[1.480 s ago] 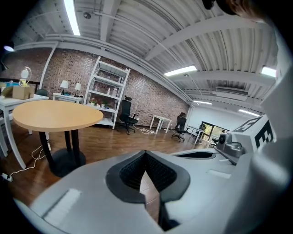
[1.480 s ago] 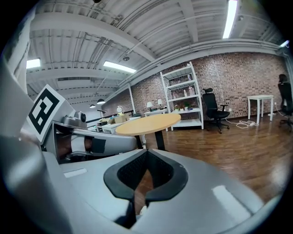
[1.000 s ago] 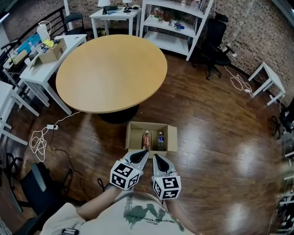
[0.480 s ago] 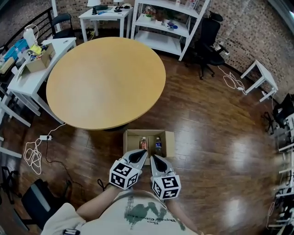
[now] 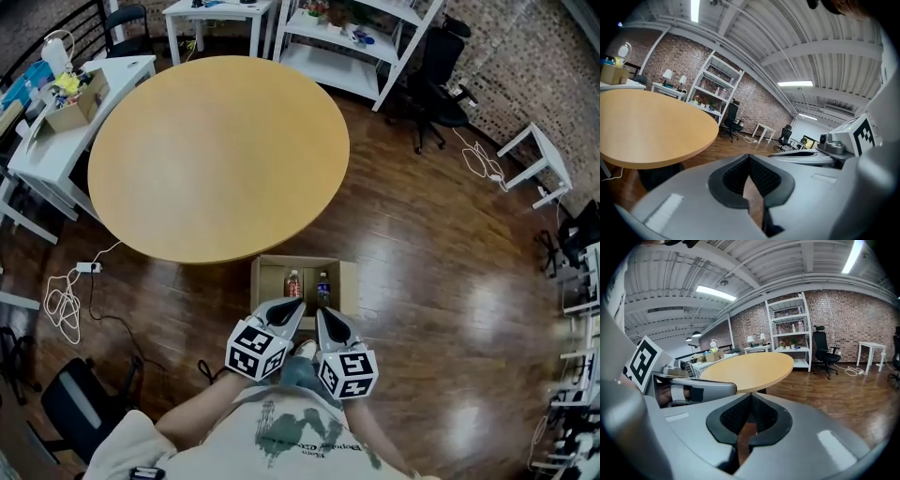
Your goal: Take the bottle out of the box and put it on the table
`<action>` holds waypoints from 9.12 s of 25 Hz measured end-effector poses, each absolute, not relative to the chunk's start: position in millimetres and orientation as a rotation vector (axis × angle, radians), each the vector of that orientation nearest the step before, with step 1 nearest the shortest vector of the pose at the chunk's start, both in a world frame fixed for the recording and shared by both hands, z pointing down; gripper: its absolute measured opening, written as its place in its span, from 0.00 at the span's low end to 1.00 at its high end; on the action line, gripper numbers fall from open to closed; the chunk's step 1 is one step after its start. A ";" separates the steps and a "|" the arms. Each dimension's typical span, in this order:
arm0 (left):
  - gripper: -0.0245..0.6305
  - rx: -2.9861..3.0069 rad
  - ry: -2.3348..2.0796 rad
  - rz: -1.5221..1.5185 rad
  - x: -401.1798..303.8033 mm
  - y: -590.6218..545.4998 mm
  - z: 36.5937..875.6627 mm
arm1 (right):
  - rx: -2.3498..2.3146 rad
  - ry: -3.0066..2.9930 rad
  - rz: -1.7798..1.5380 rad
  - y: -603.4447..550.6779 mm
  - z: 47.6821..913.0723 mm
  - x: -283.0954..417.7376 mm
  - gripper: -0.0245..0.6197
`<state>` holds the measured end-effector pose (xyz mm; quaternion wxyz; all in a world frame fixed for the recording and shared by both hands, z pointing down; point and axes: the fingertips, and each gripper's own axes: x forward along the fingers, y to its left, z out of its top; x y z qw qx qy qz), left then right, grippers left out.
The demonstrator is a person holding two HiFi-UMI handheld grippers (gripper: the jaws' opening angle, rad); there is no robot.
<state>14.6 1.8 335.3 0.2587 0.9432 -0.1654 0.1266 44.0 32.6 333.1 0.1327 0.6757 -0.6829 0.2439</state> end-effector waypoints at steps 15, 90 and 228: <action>0.00 2.433 -0.593 0.449 102.2 -50.8 416.2 | 1.749 -2.081 0.768 -46.6 397.5 130.6 0.04; 0.00 2.254 -0.542 0.860 124.1 -51.8 970.2 | 1.567 -1.527 1.589 -74.9 1143.9 163.3 0.50; 0.00 2.496 -1.188 0.219 -161.4 -348.5 329.9 | 1.782 -2.359 0.259 -377.5 325.4 -106.4 0.51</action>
